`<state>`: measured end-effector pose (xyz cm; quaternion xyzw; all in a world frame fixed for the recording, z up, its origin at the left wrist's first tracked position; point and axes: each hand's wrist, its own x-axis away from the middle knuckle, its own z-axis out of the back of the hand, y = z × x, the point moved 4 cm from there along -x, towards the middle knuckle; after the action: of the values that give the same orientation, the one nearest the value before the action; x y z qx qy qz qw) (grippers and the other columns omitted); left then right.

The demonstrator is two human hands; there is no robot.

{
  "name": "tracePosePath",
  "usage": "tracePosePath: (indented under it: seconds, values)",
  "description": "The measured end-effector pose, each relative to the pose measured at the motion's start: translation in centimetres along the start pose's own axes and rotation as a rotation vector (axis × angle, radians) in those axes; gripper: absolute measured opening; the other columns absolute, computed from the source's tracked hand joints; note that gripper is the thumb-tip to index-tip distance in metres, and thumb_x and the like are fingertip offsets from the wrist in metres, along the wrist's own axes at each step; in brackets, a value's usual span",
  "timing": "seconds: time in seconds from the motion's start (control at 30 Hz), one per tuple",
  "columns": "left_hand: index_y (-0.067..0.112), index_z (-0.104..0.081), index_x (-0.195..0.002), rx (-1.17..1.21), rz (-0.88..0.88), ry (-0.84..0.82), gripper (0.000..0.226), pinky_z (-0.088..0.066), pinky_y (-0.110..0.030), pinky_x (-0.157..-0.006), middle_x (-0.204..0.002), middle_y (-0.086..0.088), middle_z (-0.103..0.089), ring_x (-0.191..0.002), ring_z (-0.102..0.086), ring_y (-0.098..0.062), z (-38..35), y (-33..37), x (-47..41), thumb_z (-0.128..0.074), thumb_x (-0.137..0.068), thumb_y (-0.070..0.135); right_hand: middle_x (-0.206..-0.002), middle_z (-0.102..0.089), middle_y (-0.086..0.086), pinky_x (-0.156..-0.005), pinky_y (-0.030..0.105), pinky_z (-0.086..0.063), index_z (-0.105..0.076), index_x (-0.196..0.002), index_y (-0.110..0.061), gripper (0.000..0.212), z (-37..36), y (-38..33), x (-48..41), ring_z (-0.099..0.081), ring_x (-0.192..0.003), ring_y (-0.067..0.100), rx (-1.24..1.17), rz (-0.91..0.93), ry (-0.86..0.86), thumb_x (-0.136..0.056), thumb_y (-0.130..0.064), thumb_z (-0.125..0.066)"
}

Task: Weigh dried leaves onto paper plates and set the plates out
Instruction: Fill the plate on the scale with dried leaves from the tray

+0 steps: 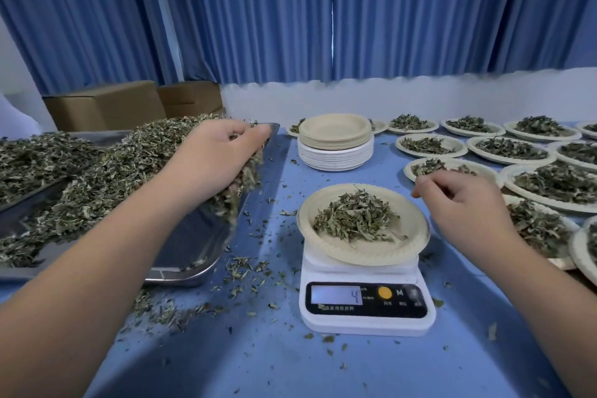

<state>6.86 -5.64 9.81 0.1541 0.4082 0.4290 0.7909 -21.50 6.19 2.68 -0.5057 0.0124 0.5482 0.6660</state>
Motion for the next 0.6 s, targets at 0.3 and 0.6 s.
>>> tracePosePath:
  seconds: [0.3, 0.6]
  values:
    - [0.008, -0.064, -0.079, -0.064, -0.129, -0.124, 0.048, -0.035, -0.026, -0.050, -0.053, 0.001, -0.050, -0.053, -0.049, -0.016, -7.0, 7.0, -4.2, -0.048, -0.097, 0.049, -0.042, -0.049, -0.027, -0.045, 0.008, -0.031, -0.067, -0.071, -0.002, 0.032, 0.3, 0.6, -0.5, -0.048, -0.046, -0.007, -0.030, -0.005, 0.008, -0.095, -0.017, -0.054]
    - [0.011, -0.062, -0.098, -0.310, -0.072, -0.551, 0.071, -0.039, -0.029, -0.073, -0.096, -0.003, -0.064, -0.093, -0.058, -0.019, -12.8, 6.4, -3.2, -0.024, -0.091, 0.071, -0.043, -0.048, -0.019, -0.047, 0.010, -0.032, -0.067, -0.071, -0.001, 0.032, 0.3, 1.0, -0.7, -0.045, -0.047, -0.001, -0.026, 0.006, 0.024, -0.094, -0.020, -0.053]
